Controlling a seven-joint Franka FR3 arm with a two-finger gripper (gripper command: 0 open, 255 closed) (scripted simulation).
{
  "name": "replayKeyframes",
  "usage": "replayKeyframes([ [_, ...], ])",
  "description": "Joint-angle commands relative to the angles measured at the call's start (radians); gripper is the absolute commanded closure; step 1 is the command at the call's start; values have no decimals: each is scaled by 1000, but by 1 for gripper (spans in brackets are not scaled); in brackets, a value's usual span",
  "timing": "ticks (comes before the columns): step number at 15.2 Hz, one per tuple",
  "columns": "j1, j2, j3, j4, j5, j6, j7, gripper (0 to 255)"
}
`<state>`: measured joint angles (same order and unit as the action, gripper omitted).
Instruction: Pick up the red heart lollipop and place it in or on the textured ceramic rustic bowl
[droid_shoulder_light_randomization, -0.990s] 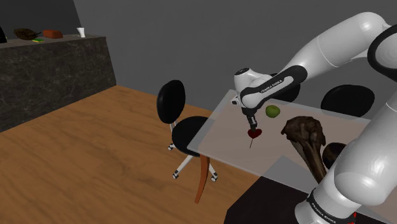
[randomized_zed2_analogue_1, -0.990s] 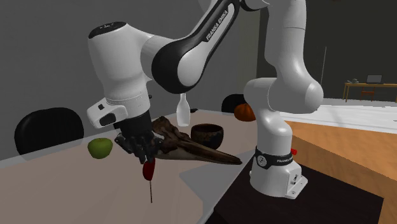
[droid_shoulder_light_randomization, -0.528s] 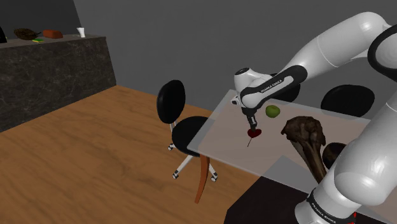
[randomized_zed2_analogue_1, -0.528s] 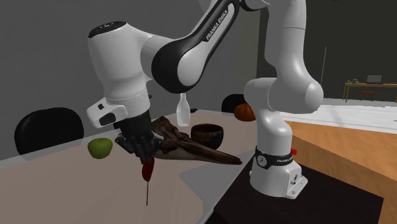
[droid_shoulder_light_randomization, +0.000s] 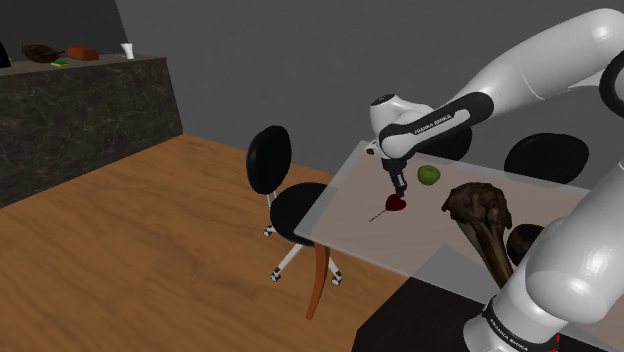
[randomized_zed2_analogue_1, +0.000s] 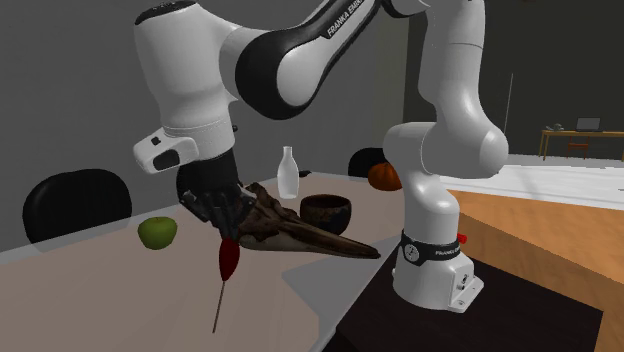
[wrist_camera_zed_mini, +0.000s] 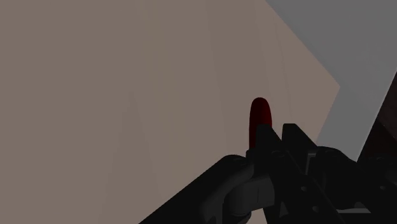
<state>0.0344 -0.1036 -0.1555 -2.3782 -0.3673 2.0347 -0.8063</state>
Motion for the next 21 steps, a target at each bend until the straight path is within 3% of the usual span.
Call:
replayKeyframes([
  [1,1,-17,1,13,3,-29,-8,255],
  [21,10,-127,18,176,27,-295,-77,255],
])
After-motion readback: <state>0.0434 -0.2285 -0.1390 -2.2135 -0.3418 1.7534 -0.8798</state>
